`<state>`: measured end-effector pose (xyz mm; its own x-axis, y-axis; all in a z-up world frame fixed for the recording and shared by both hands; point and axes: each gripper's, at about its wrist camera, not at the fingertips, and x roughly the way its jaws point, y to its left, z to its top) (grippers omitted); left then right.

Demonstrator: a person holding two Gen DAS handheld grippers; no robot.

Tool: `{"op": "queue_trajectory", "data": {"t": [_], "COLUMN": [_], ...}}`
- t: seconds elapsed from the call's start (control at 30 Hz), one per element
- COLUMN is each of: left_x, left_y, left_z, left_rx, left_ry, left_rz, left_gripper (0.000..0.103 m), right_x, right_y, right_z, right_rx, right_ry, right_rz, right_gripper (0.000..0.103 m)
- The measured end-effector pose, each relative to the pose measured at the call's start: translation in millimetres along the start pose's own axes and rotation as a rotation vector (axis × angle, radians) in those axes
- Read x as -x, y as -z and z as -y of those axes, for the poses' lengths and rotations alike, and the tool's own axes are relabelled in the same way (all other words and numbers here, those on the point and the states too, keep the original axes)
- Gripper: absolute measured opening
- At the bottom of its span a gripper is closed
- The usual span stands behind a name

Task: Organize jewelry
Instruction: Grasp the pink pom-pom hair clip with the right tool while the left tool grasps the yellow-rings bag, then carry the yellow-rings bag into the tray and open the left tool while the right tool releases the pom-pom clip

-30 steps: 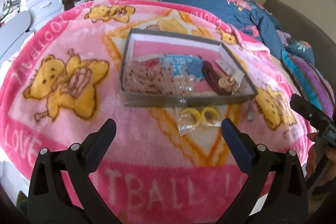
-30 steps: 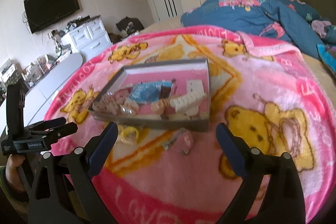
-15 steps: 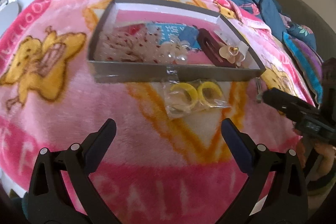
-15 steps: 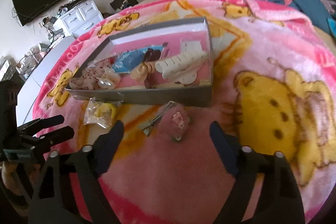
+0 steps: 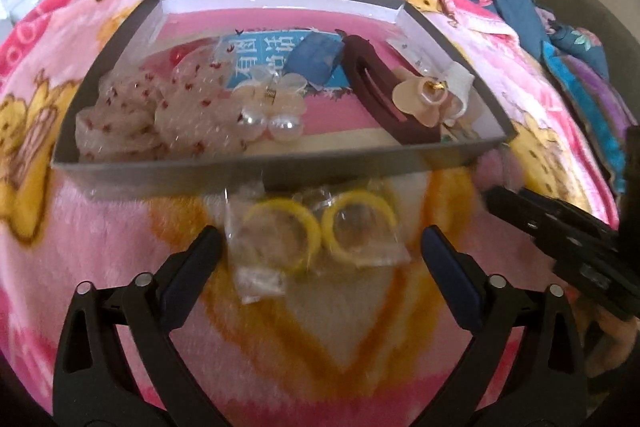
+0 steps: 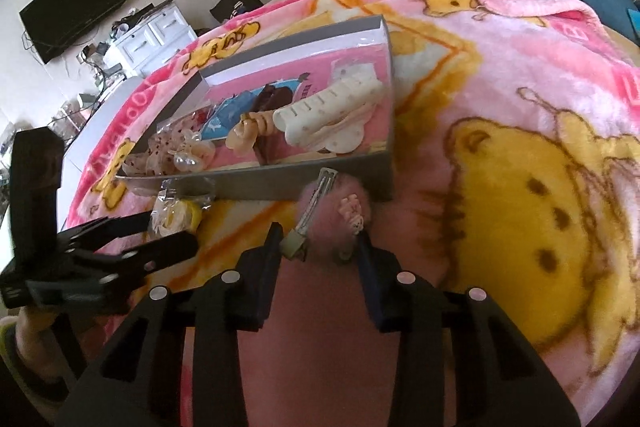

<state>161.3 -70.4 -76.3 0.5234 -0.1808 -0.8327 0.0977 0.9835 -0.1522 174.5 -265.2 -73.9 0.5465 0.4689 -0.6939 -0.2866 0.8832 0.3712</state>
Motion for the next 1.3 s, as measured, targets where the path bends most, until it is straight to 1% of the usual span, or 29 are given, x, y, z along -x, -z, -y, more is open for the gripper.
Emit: {"op": "queue_trajectory", "data": {"t": [0.1,0.17,0.23,0.37,0.5,0.57,0.63,0.73,0.93,1.13,1.3], "left_x": [1.3,5.8,15.4,36.5,56.9,64.6,72.5,86.2,103.6,110.7,108.1], "left_y": [2.0,3.9,5.9,10.8,17.9,19.7,17.2,12.1,0.8,-11.4,-19.9], "left_z": [6.4,6.2,1.5,-7.7,-29.1,-39.3,-51.9,-64.3,-79.3,-90.2,-94.1], "left_rx": [-0.046,-0.055,-0.037,-0.021,0.018,0.035,0.068,0.089,0.123,0.145,0.148], "left_ry": [-0.022,-0.015,0.028,0.047,0.035,0.015,0.01,-0.013,-0.024,-0.029,-0.031], "left_rz": [0.01,0.021,0.037,0.074,0.106,0.121,0.135,0.175,0.228,0.265,0.272], "left_gripper": [0.08,0.077,0.076,0.076,0.076,0.076,0.077,0.077,0.077,0.077,0.078], "right_x": [8.1,12.8,17.4,27.8,33.4,34.8,35.5,34.1,29.6,20.3,9.2], "right_y": [0.9,1.1,1.4,1.1,-1.1,-2.8,-4.5,-8.9,-22.3,-44.3,-60.1], "right_z": [-0.2,-2.4,-4.0,-8.6,-17.0,-21.9,-28.8,-40.8,-66.5,-88.6,-104.5], "right_rx": [0.013,0.028,0.036,0.044,0.062,0.071,0.085,0.106,0.152,0.176,0.203], "right_ry": [-0.003,-0.001,-0.007,-0.018,-0.029,-0.036,-0.045,-0.064,-0.1,-0.134,-0.152], "right_rz": [0.006,0.014,0.017,0.029,0.038,0.041,0.044,0.044,0.058,0.083,0.097], "right_gripper": [0.034,0.034,0.034,0.034,0.034,0.034,0.034,0.034,0.034,0.034,0.034]}}
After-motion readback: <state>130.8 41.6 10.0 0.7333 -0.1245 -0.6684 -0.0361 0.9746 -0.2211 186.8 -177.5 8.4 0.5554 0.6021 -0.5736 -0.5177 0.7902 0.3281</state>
